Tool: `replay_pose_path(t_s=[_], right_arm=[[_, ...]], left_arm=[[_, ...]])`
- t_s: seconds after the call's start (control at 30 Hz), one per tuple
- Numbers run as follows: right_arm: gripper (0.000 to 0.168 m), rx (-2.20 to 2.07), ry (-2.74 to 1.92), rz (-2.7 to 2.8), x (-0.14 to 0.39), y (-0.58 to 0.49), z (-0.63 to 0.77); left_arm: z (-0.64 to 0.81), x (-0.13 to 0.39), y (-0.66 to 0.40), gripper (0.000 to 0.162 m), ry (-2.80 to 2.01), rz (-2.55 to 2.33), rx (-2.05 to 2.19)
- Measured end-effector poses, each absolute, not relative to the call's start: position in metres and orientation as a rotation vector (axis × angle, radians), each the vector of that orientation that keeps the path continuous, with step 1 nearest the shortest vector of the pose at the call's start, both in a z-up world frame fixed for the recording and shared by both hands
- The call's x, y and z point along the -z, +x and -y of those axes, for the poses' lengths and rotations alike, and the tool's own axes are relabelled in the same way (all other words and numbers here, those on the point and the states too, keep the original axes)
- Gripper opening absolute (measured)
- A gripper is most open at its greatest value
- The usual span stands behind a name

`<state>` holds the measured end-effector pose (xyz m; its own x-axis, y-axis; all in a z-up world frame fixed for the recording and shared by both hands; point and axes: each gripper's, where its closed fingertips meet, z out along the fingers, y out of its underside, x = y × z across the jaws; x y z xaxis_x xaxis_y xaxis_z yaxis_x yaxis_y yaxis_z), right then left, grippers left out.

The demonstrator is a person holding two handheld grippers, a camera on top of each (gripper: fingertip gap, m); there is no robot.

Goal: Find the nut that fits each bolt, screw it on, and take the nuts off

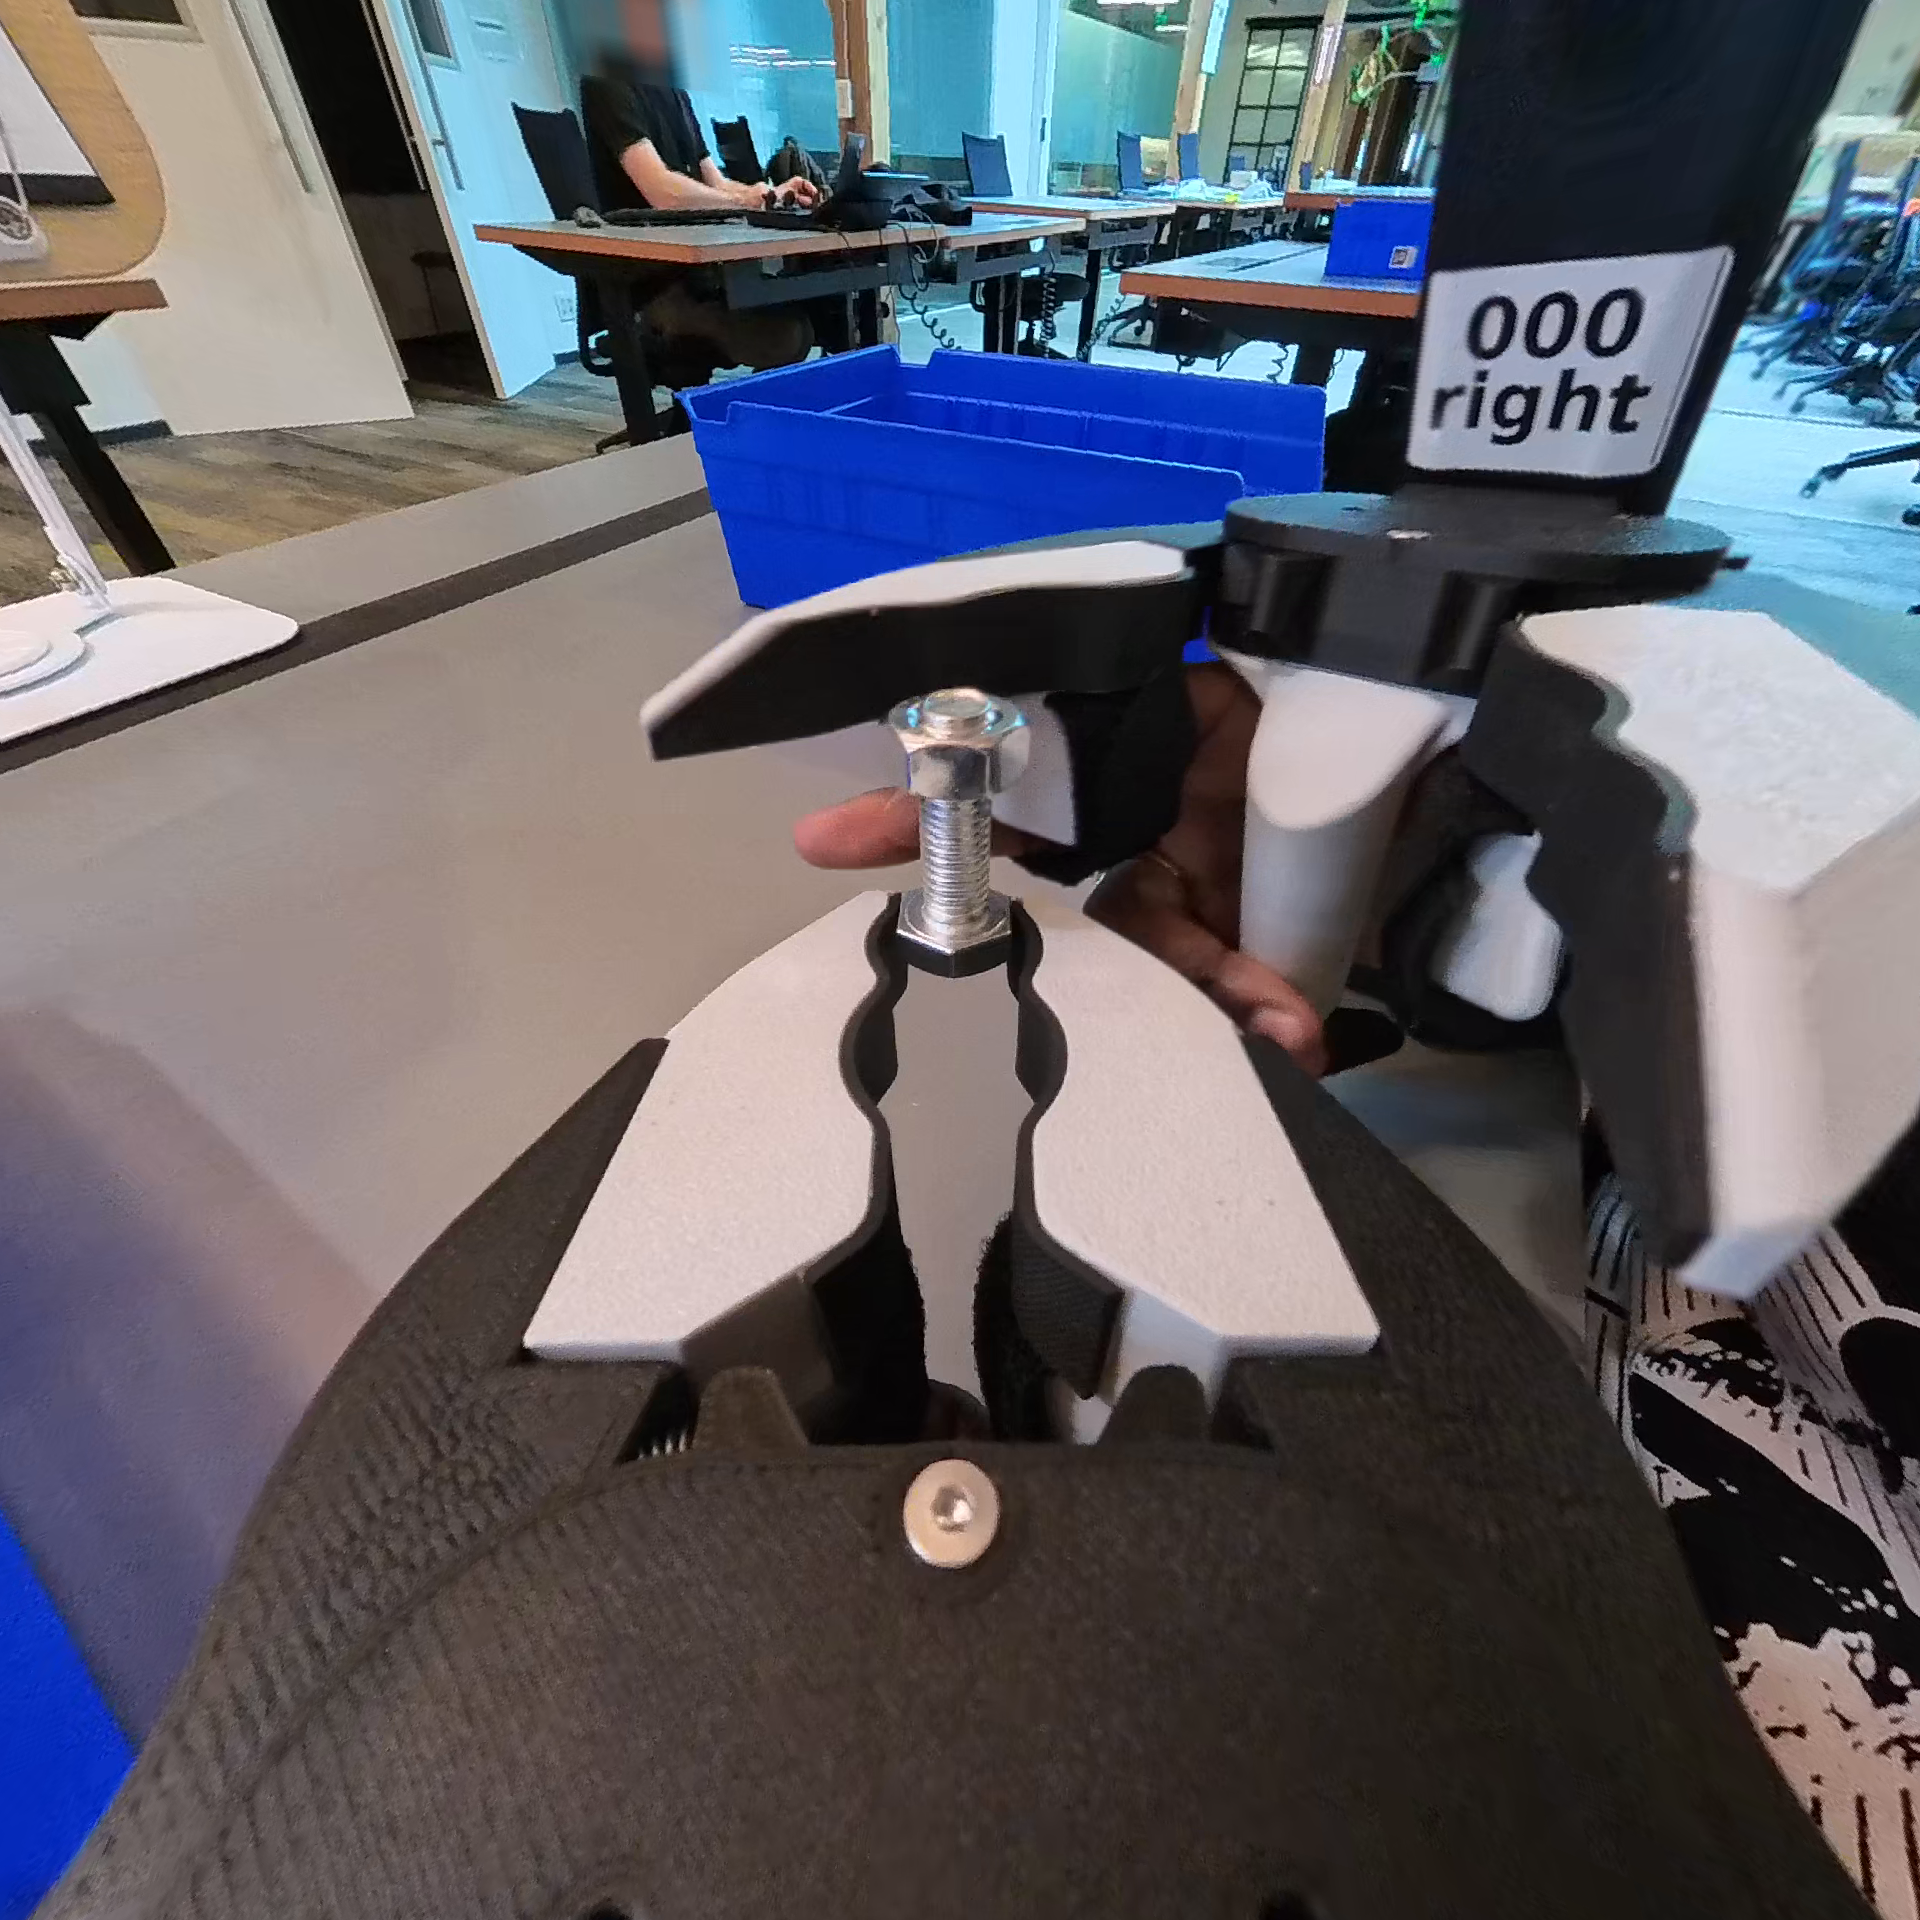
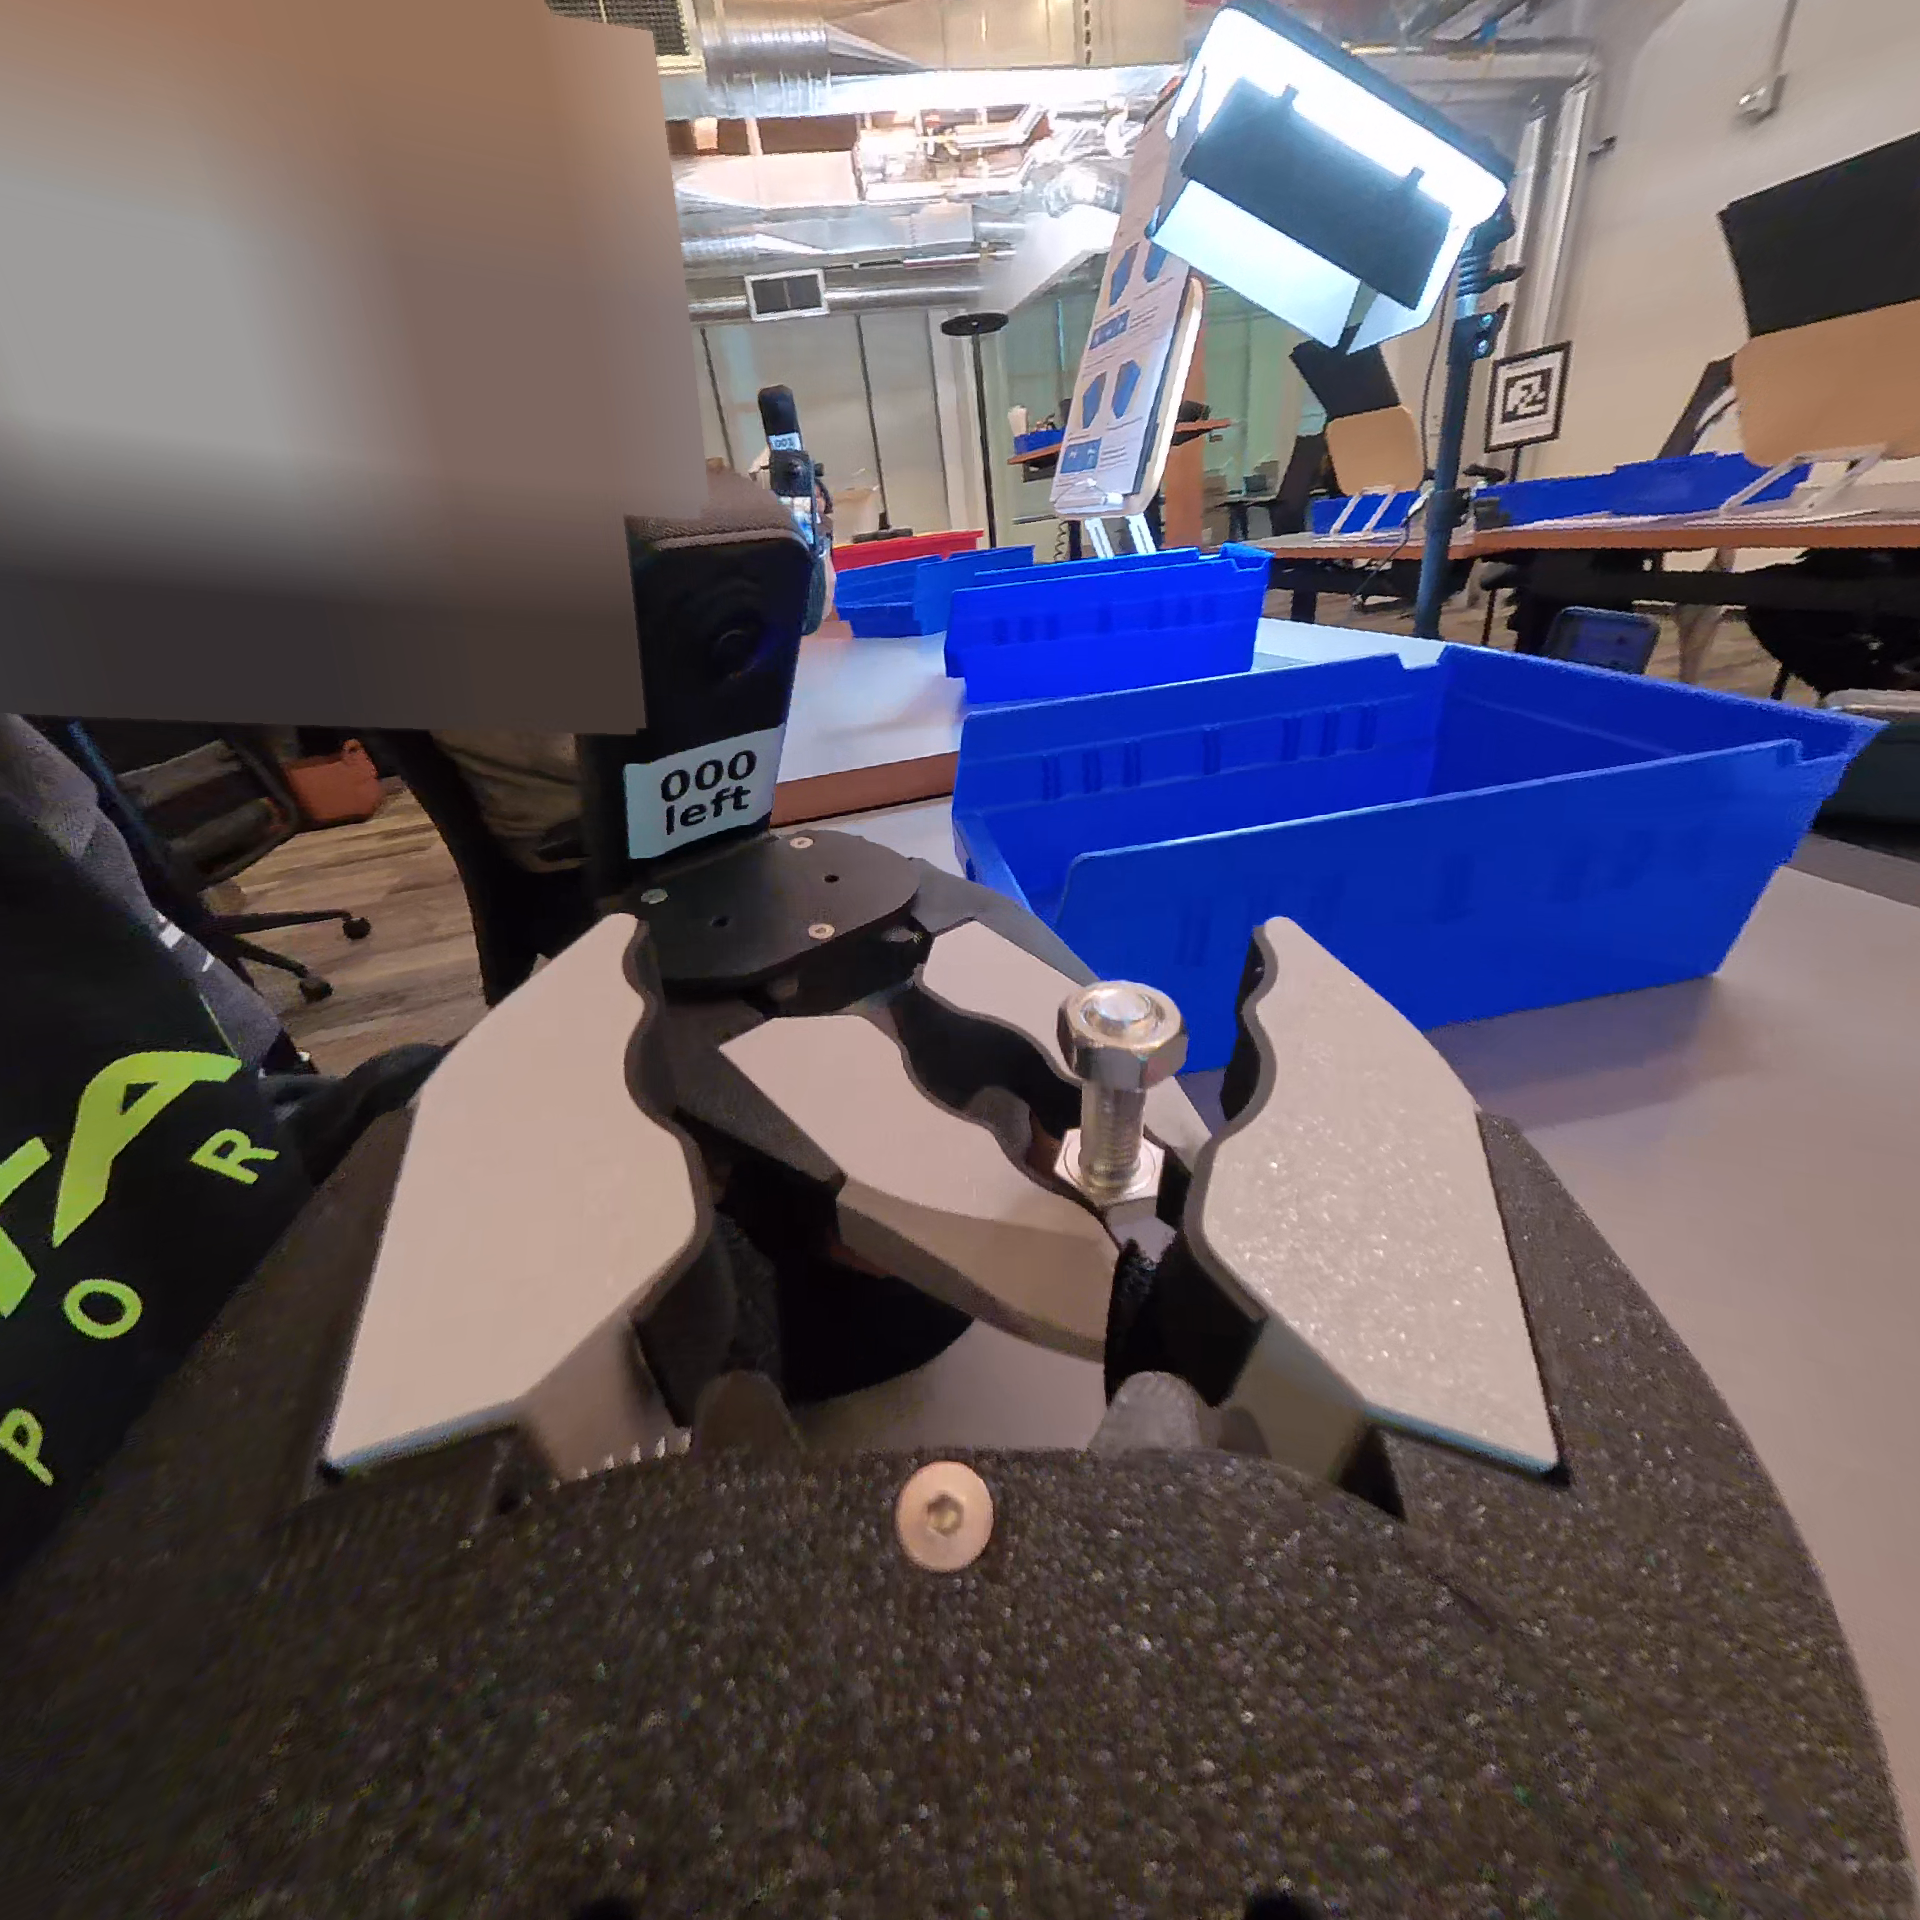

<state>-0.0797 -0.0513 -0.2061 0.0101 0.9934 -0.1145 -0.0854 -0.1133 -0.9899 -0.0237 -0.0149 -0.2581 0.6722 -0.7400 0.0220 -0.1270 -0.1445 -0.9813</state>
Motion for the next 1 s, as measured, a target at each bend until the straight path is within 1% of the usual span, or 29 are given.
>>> replay_pose_path(t_s=[0.13, 0.47, 0.57, 0.63, 0.7, 0.77, 0.83, 1.0], right_arm=[[0.106, -1.324, -1.23, 1.11, 0.208, -0.086, 0.055], [0.101, -1.274, -1.236, 1.096, 0.21, -0.071, 0.06], [0.096, -1.263, -1.239, 1.076, 0.21, -0.062, 0.062], [0.09, -1.247, -1.246, 1.062, 0.21, -0.054, 0.061], [0.079, -1.235, -1.25, 1.057, 0.211, -0.047, 0.06], [0.076, -1.234, -1.25, 1.031, 0.209, -0.041, 0.057], [0.078, -1.242, -1.249, 0.996, 0.206, -0.039, 0.052], [0.099, -1.285, -1.25, 1.012, 0.207, -0.056, 0.048]], left_arm=[[0.015, 0.258, -0.024, 0.019, -1.658, -0.718, 0.622], [0.013, 0.258, -0.025, 0.019, -1.664, -0.699, 0.613], [0.013, 0.258, -0.027, 0.019, -1.664, -0.688, 0.619], [0.012, 0.257, -0.027, 0.019, -1.663, -0.683, 0.623], [0.012, 0.257, -0.027, 0.019, -1.663, -0.682, 0.621], [0.012, 0.257, -0.027, 0.019, -1.664, -0.684, 0.621], [0.013, 0.257, -0.027, 0.019, -1.662, -0.687, 0.62], [0.014, 0.257, -0.025, 0.019, -1.659, -0.701, 0.62]])
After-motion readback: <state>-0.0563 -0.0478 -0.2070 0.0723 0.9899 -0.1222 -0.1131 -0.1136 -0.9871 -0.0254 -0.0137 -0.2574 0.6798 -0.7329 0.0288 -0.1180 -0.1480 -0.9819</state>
